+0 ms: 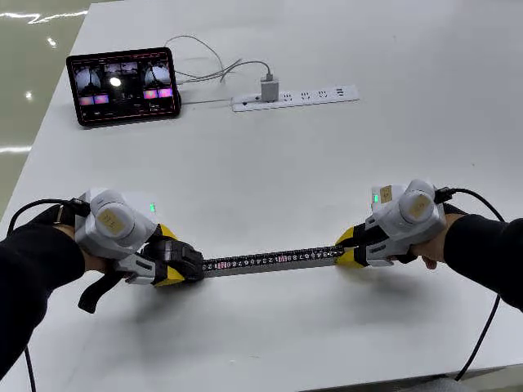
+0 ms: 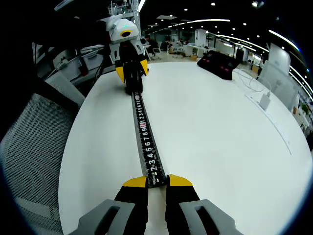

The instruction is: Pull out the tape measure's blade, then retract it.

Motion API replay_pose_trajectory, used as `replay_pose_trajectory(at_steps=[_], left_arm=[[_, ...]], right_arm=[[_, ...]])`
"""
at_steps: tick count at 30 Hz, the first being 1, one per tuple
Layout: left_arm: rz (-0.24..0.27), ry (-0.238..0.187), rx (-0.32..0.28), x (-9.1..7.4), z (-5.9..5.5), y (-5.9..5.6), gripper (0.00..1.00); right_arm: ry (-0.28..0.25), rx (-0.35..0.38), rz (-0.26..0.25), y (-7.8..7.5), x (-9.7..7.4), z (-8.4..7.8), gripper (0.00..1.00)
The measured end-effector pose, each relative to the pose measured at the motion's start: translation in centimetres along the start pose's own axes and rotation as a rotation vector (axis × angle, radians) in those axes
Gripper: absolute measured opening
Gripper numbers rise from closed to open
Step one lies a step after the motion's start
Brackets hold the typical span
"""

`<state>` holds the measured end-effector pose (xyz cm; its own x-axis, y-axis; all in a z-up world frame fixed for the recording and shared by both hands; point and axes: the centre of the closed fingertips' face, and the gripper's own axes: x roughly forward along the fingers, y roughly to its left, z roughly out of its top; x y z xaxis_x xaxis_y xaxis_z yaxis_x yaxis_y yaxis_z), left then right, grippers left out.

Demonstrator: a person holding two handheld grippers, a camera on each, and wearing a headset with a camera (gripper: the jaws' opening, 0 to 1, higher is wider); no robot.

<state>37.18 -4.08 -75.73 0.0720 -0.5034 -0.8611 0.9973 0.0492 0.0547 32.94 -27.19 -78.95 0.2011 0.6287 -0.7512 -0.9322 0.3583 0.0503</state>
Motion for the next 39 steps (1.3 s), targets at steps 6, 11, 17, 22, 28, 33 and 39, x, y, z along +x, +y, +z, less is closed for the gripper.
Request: replay_pose_trajectory(at_steps=[6,11,17,22,28,33,39], left_arm=[[0.000,0.000,0.000,-0.01,-0.01,0.03,0.32],[0.001,0.000,0.000,-0.01,-0.03,0.04,0.32],[0.002,-0.001,-0.001,0.03,-0.05,0.08,0.32],[0.003,-0.005,-0.006,0.03,-0.02,0.05,0.32],[-0.002,-0.011,-0.015,0.06,0.00,0.10,0.32],[-0.004,-0.025,-0.022,0.09,0.04,0.17,0.32],[-0.007,-0.009,0.005,0.21,0.17,0.19,0.32]], right_arm=[[0.003,0.001,-0.001,-0.16,-0.13,-0.20,0.08],[0.003,0.001,-0.002,-0.19,-0.20,-0.24,0.08],[0.004,0.003,-0.002,-0.29,-0.20,-0.34,0.09],[0.010,0.006,0.003,-0.48,-0.10,-0.40,0.09],[0.037,-0.019,0.012,-0.40,0.03,-0.42,0.09],[0.054,-0.018,0.018,-0.42,0.01,-0.44,0.10],[0.074,-0.038,0.019,-0.35,0.03,-0.49,0.10]])
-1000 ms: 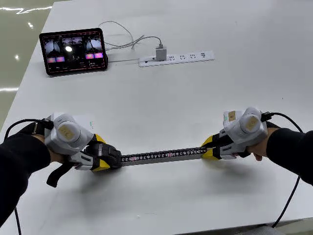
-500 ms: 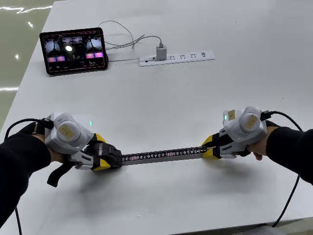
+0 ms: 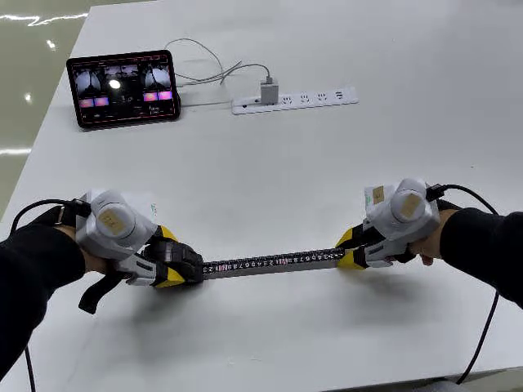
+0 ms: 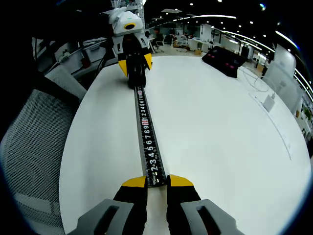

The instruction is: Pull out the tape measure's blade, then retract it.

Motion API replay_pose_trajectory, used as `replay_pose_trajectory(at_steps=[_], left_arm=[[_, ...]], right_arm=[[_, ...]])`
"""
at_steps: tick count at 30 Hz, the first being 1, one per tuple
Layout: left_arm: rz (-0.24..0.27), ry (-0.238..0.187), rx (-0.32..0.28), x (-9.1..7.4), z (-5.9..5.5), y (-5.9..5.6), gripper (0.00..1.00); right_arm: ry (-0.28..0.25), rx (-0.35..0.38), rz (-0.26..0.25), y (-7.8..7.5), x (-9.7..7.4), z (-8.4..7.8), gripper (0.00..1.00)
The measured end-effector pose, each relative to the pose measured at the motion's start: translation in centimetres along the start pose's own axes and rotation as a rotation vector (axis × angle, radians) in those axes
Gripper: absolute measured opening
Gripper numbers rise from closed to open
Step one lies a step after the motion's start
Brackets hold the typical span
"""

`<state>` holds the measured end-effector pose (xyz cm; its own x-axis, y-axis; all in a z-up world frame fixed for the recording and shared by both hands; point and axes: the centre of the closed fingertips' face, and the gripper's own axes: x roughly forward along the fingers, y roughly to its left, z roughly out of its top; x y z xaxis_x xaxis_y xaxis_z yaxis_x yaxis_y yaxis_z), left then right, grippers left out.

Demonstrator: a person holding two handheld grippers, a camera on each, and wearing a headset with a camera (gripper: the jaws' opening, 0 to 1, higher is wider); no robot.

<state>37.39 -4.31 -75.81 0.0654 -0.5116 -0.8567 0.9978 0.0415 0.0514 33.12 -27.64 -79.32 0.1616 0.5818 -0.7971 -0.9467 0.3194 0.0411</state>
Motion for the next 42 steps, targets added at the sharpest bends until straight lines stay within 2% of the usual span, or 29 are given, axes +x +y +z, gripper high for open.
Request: replay_pose_trajectory(at_steps=[4,15,24,32,39,42], left_arm=[[0.003,-0.030,-0.016,-0.2,0.1,0.0,0.32],[0.010,-0.035,-0.009,-0.1,0.2,0.0,0.33],[-0.015,-0.014,0.002,-0.2,0.2,0.0,0.33],[-0.020,-0.020,0.001,-0.6,0.2,0.0,0.33],[-0.022,-0.028,-0.016,-1.2,0.4,0.1,0.33],[-0.032,-0.036,-0.023,-1.5,0.4,-0.1,0.36]], right_arm=[[-0.005,0.011,-0.004,0.0,0.0,0.0,0.11],[0.008,-0.018,-0.005,0.0,0.0,0.1,0.11],[0.024,-0.008,0.004,0.0,0.0,0.2,0.12],[0.040,-0.025,0.012,0.0,-0.2,0.2,0.12],[0.028,-0.014,0.008,-0.3,-0.7,0.7,0.16],[0.031,-0.018,0.002,-0.3,-0.9,0.7,0.20]])
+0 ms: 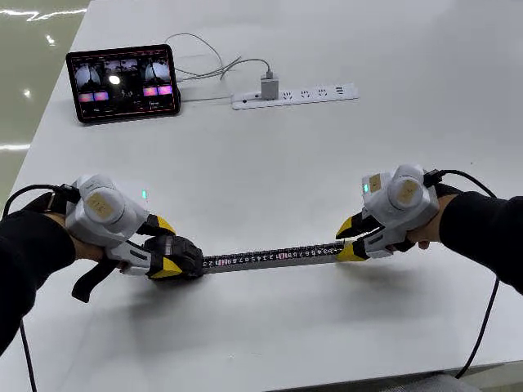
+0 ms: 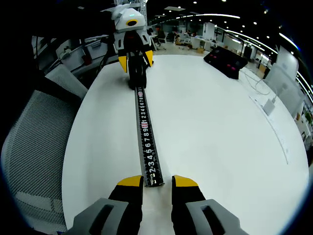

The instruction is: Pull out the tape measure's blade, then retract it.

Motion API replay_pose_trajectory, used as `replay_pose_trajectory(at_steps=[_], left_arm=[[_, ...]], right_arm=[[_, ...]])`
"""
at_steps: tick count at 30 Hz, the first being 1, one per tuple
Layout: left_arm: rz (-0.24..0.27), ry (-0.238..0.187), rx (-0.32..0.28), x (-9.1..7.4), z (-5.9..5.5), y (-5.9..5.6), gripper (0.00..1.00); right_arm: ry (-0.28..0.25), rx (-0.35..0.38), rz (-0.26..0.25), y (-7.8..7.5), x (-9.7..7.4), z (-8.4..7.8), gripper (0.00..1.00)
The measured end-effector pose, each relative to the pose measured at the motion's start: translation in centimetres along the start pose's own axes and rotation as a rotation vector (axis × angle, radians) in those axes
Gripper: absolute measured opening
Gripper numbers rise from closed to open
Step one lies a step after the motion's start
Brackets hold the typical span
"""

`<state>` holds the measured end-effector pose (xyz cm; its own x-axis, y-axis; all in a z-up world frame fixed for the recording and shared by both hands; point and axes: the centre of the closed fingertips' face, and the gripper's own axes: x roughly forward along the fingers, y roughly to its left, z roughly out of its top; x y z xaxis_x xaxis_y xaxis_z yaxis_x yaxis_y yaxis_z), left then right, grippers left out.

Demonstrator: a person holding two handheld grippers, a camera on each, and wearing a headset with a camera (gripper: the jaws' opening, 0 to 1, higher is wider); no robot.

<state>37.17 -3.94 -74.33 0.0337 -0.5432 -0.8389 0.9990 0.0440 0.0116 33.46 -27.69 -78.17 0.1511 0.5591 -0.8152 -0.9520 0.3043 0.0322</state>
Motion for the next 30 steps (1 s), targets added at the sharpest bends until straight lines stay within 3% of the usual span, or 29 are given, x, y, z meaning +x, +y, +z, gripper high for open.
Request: replay_pose_trajectory(at_steps=[6,13,20,23,25,30], left_arm=[[0.001,-0.007,-0.024,-0.5,-0.2,0.0,0.42],[0.015,-0.052,-0.078,-0.8,0.5,0.4,0.51],[0.048,-0.058,-0.168,-0.9,0.2,0.7,0.64],[0.077,-0.071,-0.180,-0.8,0.0,0.5,0.67],[0.086,-0.079,-0.228,-0.7,-0.2,0.3,0.73],[0.129,-0.104,-0.289,-0.8,-0.7,0.6,0.83]], right_arm=[[0.000,0.003,-0.004,0.1,-0.4,0.1,0.23],[-0.006,0.039,-0.018,0.2,-0.8,0.3,0.31],[-0.010,0.083,-0.048,0.3,-1.4,0.4,0.38],[-0.035,0.123,-0.068,0.3,-1.8,0.6,0.43],[-0.052,0.156,-0.075,0.4,-2.0,0.6,0.45],[-0.080,0.160,-0.149,-0.1,-3.0,0.9,0.47]])
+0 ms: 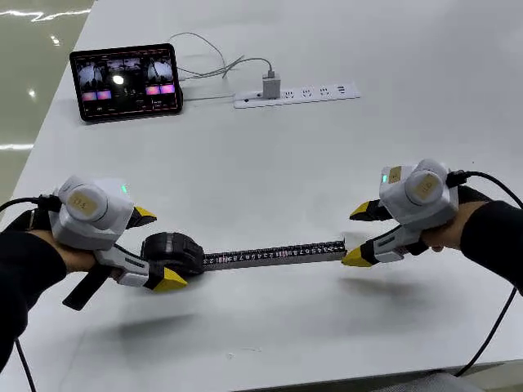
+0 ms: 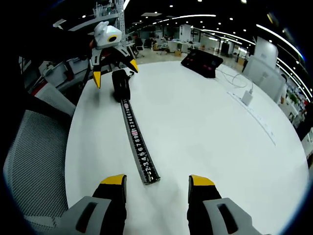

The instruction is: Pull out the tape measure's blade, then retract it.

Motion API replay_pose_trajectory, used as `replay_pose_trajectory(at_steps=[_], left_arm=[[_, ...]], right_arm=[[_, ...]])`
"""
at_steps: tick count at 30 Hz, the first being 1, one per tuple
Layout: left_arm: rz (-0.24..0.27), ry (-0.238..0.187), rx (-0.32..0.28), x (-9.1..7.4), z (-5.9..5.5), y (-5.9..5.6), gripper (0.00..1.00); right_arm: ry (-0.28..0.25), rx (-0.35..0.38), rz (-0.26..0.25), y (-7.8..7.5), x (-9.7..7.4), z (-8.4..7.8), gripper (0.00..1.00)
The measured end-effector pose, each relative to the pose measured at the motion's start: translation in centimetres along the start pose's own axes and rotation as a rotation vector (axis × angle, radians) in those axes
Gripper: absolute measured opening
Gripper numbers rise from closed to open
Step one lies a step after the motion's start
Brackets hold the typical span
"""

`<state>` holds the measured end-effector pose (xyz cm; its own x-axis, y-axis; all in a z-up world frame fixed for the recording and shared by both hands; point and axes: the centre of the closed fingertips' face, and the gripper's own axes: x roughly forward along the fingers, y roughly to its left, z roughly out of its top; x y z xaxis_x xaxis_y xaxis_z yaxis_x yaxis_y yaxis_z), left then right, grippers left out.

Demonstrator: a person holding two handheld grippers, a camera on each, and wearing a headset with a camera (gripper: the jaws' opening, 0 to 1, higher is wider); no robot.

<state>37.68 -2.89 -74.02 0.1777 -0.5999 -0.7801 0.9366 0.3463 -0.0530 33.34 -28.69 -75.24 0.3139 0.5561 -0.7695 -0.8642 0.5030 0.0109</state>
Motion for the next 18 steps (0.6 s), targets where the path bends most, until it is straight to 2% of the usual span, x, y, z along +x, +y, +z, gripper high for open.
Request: replay_pose_trajectory(at_steps=[8,11,13,16,18], left_arm=[[0.058,-0.062,-0.070,-1.1,0.3,0.8,0.91],[0.099,-0.090,-0.109,-1.6,0.2,1.4,0.98],[0.132,-0.102,-0.141,-2.1,0.0,1.8,0.99],[0.148,-0.134,-0.168,-2.9,-0.2,1.8,0.99],[0.158,-0.133,-0.174,-3.2,-0.7,1.8,0.99]], right_arm=[[-0.035,0.060,-0.049,-0.6,-1.5,-0.6,0.54],[-0.053,0.092,-0.061,-0.6,-2.1,-1.0,0.58],[-0.064,0.107,-0.068,-0.4,-2.4,-1.3,0.62],[-0.075,0.119,-0.076,-0.1,-2.8,-1.8,0.64],[-0.077,0.135,-0.084,-0.2,-2.9,-2.2,0.64]])
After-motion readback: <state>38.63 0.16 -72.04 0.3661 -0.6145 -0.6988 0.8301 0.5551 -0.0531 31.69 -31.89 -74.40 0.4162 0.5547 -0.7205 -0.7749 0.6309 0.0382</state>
